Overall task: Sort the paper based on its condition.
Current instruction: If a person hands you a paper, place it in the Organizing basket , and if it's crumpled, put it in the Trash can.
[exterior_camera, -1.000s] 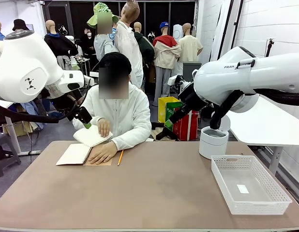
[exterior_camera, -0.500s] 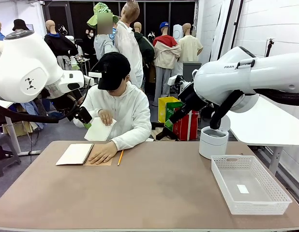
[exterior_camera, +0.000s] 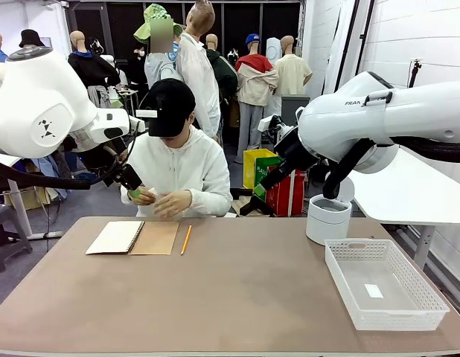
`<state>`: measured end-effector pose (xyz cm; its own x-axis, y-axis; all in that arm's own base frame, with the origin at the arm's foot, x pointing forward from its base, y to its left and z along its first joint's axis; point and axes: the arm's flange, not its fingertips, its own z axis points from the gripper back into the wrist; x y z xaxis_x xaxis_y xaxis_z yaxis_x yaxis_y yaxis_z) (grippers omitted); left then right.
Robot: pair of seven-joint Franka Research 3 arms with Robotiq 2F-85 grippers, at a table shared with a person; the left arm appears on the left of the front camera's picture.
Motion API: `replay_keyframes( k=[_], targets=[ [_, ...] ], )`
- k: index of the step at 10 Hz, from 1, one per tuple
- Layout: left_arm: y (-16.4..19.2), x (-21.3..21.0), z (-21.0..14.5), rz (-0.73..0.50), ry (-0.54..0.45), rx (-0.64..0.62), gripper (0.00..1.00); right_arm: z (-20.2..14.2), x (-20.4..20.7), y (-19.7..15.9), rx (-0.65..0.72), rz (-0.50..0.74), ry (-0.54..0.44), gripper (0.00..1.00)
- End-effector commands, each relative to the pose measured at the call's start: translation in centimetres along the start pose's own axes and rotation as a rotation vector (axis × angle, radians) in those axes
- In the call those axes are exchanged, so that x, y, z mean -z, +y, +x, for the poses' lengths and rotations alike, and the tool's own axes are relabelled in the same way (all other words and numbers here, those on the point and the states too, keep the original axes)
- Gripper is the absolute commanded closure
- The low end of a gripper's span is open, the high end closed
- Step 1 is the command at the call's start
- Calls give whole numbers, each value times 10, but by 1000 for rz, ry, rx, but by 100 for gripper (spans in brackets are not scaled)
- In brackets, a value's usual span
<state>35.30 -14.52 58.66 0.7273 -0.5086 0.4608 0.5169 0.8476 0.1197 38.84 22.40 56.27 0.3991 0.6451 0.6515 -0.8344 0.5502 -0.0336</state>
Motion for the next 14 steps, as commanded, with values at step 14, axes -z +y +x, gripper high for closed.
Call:
replay_keyframes(
  k=[14],
  targets=[
    [1,0,0,-2,-6,-2,0,1,0,1,4,-4,1,0]
  ],
)
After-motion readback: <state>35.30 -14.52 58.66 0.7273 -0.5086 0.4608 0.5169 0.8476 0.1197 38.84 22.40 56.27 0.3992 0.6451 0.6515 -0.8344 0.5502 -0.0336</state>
